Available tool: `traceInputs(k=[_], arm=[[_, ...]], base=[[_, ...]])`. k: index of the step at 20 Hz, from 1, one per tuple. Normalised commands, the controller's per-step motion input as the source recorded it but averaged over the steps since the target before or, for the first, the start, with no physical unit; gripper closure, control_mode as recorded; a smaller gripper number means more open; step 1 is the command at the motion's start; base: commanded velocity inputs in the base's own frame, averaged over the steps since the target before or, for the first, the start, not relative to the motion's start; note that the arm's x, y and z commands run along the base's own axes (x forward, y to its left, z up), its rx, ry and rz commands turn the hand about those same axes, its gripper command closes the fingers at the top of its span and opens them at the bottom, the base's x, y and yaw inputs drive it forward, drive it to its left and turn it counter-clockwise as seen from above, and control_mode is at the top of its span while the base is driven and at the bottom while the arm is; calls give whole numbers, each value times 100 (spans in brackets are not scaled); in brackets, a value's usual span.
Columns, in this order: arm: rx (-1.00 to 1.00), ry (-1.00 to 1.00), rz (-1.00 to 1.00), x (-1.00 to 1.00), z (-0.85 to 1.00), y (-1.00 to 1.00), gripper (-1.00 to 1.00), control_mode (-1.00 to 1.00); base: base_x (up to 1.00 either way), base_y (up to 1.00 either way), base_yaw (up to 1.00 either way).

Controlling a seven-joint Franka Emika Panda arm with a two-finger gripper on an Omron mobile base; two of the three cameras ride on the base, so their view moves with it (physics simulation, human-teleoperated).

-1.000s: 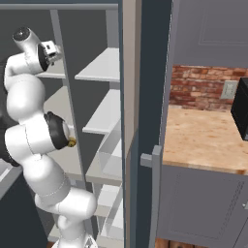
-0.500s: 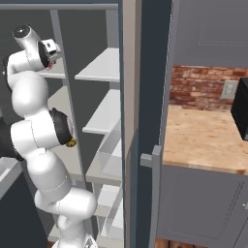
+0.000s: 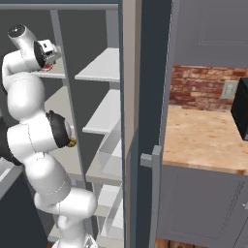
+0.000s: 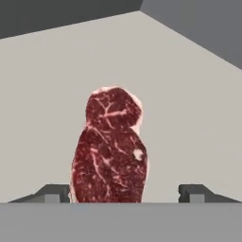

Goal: There's a steak in the fridge that needs to be moved to the freezer for freezing. Pick up the steak from the fridge, place it on any shelf in the freezer, and close the fridge and freezer doors when done.

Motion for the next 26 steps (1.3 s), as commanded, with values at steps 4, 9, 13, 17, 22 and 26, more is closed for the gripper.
traceInputs(k=[4, 9, 13, 17, 22, 26], arm=[[0, -1, 0, -68, -50, -1, -100, -100], [0, 0, 0, -59, -6, -16, -100, -100], [0, 0, 0, -76, 0, -32, -100, -100], [0, 0, 0, -79, 0, -42, -100, -100], [1, 0, 0, -92, 0, -43, -100, -100], [7, 0, -7, -99, 0, -63, -100, -100]], base=[[0, 0, 0], [0, 0, 0], [0, 0, 0], [0, 0, 0], [0, 0, 0], [0, 0, 0]])
